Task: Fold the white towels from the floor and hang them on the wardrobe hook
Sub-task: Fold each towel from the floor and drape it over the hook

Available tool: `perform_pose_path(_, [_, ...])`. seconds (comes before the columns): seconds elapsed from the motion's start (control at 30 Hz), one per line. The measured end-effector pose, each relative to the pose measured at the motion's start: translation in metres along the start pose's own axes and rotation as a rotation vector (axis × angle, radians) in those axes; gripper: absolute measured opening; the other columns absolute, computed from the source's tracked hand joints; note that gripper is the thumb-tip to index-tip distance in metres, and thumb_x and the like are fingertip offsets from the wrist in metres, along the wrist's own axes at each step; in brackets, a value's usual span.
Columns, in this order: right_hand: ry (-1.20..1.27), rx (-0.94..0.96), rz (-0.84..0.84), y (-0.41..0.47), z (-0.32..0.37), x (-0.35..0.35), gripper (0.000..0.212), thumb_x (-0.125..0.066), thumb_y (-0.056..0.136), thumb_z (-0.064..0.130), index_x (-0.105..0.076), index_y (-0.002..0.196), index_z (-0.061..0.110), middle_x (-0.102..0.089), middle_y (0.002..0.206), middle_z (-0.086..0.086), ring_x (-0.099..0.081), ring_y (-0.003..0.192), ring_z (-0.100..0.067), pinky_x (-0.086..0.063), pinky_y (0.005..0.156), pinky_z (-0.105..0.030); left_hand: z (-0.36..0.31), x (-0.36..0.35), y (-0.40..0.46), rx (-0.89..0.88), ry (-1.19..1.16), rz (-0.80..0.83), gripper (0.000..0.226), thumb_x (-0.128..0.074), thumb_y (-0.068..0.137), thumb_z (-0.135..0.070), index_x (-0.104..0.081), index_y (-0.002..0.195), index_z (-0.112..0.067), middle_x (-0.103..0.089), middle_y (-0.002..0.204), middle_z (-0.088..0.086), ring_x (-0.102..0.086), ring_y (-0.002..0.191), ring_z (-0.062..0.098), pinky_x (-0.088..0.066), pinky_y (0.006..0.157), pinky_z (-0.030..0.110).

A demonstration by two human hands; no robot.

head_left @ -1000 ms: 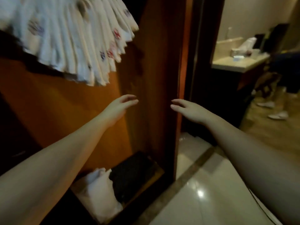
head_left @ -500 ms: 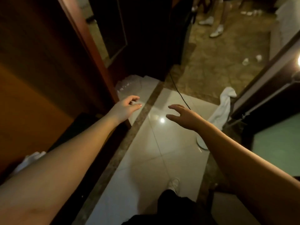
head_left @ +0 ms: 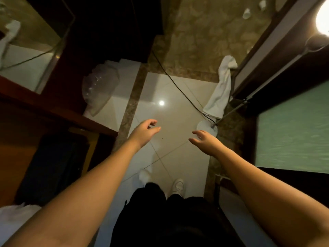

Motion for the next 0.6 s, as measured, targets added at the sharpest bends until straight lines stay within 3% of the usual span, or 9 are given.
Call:
perform_pose_path(0.33, [0.145,-0.303,-0.030,0.135,-0.086,0.043,0.057,-0.055,0.100,0.047,-0.051,0.146,0.015,-0.049,0.151,-0.009,-0.048,0.137,-0.025,-0.037,0.110,-0.034,-0.042,-0.069,0.202,0.077,0.027,0.215,0.040,-0.064,0.098,-0.023,-0.059,0.135,-0.009,-0.060,0.133,0.007,-0.056,0.121,0.022,-0.041,0.103,0.031])
perform_pose_path(0.47, [0.302,-0.472,-0.066,0.203,-0.106,0.062,0.055,-0.055,0.100,0.048,-0.054,0.144,0.016,-0.056,0.146,-0.009,-0.055,0.130,-0.026,-0.042,0.098,-0.031,-0.057,-0.088,0.306,0.113,0.055,0.330,0.040,-0.062,0.099,-0.021,-0.058,0.136,-0.008,-0.060,0.136,0.009,-0.055,0.124,0.021,-0.037,0.093,0.020])
perform_pose_path(0.6, [0.437,-0.559,-0.063,0.279,-0.120,0.076,0.052,-0.055,0.101,0.046,-0.055,0.143,0.015,-0.057,0.144,-0.007,-0.054,0.130,-0.024,-0.034,0.091,-0.025,-0.065,-0.099,0.408,0.136,0.113,0.372,0.038,-0.062,0.097,-0.025,-0.062,0.132,-0.009,-0.064,0.131,0.011,-0.058,0.121,0.025,-0.043,0.098,0.027])
Point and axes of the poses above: each hand's wrist, its own y-axis towards the middle knuckle, its own x-axis out of the back of the hand, z = x × y, the point moved 3 cm from there along y, towards the middle knuckle
